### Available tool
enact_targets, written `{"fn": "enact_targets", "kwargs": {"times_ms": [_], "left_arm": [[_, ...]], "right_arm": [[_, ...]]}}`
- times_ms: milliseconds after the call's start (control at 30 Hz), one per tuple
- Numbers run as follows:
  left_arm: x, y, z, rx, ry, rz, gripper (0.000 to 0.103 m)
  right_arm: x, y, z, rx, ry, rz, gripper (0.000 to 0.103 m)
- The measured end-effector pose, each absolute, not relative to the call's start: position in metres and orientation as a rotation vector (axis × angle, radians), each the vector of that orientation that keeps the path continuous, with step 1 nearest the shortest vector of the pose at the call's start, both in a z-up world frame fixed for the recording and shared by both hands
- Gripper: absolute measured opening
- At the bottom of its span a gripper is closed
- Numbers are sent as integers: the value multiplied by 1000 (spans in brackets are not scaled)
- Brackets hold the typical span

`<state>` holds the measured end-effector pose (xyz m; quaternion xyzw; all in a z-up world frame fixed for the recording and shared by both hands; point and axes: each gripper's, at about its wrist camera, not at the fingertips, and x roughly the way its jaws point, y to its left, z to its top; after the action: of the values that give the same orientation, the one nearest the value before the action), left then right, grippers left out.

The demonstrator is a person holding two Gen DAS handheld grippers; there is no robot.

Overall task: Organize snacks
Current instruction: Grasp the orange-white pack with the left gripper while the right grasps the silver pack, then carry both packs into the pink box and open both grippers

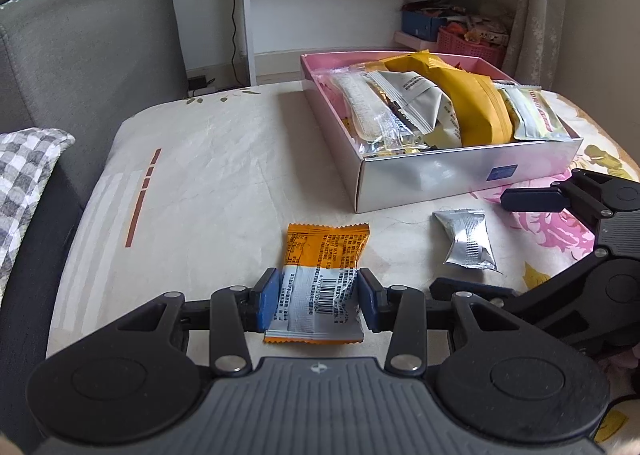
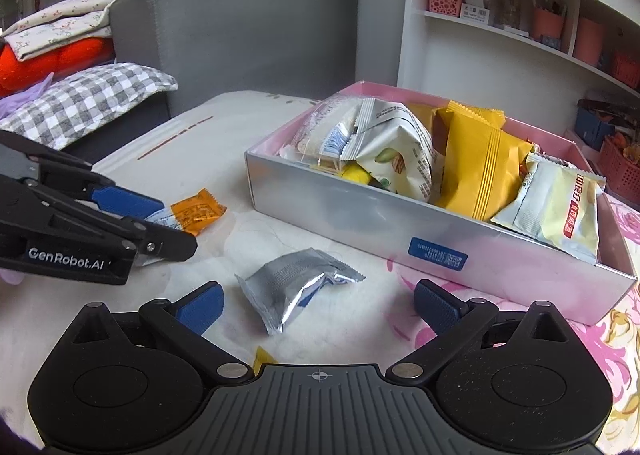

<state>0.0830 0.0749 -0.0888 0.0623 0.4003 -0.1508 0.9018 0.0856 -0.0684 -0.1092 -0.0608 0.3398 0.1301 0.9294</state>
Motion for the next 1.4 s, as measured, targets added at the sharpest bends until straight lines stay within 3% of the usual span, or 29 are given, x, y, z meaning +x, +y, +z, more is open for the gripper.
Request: {"fn": "enact_targets", "kwargs": {"times_ms": [233, 400, 633, 667, 900, 1233, 1400], "left_arm": [[82, 74, -88, 122, 832, -300, 38], [82, 74, -88, 120, 833, -299, 38], [78, 73, -89, 109, 844, -274, 38], [77, 72, -88, 110, 845, -272, 38], [72, 68, -87, 102, 857, -251, 37], [68, 62, -85, 97, 873, -232, 37], [67, 61, -85, 92, 881, -217, 37]], "right_arm": [[88, -69, -106, -111, 677, 245, 86], [87, -70, -104, -111, 671, 259, 65], [85, -73, -97, -125, 648, 273, 52], [85, -73, -95, -117, 646, 275, 44], [81, -77, -85, -89, 639, 297, 27], [74, -83, -83, -107, 655, 299, 23], [69, -85, -86, -155, 672, 291, 29]]}}
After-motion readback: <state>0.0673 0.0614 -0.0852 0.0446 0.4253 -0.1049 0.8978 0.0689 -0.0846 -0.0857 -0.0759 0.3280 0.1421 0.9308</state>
